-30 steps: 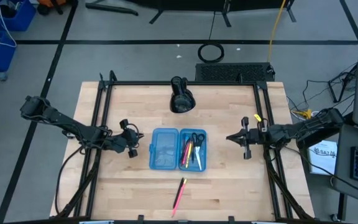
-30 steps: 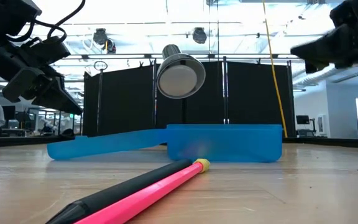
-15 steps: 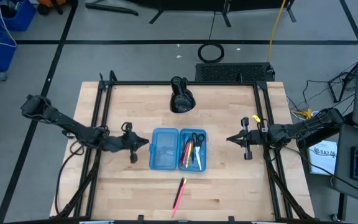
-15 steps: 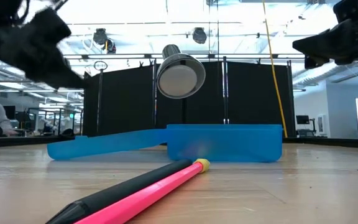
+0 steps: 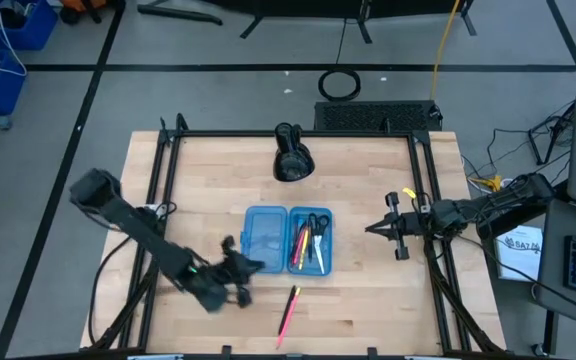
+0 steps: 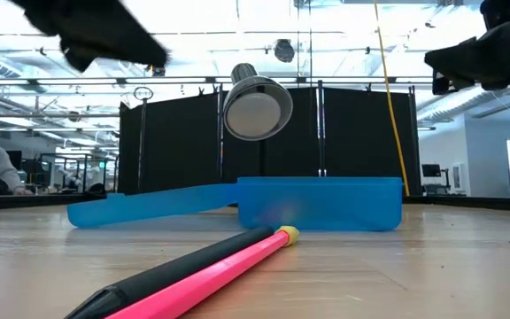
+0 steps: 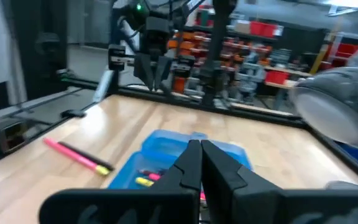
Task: Pick & place school supplies into a supply box
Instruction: Put the black pen into the blue supply box
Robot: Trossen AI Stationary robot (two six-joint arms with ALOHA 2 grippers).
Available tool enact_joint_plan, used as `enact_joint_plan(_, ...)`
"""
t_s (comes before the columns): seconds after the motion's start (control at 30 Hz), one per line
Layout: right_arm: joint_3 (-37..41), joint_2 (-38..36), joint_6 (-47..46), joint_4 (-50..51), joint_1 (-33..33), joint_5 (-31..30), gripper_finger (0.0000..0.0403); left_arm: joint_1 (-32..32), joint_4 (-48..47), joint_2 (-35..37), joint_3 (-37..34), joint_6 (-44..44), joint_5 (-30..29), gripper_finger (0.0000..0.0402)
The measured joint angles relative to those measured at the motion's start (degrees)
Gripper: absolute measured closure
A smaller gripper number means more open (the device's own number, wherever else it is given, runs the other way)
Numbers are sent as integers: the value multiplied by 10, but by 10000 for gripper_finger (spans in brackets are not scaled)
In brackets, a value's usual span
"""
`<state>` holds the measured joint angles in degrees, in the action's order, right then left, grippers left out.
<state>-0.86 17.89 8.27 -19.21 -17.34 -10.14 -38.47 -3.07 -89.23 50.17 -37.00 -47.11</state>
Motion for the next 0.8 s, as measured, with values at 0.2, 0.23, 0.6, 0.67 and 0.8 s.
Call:
enact_joint_plan(0.2, 0, 2, 15, 11, 0, 47, 403, 38, -147, -153, 203, -126, 87, 369)
enact_joint_plan(0.23, 0, 2, 15, 11, 0, 49, 403, 47, -168, -178, 237, -133, 117, 369)
enact_joint_plan(0.6, 0, 2, 1, 28, 0, 105, 403, 106, -569, -446, 705, -207, 313, 369)
enact_joint_plan(0.67, 0, 2, -1, 38, 0, 105, 403, 111, -595, -481, 760, -205, 323, 369)
enact_joint_plan(0.8, 0, 2, 10, 50, 0, 105, 403, 121, -620, -517, 803, -190, 335, 365)
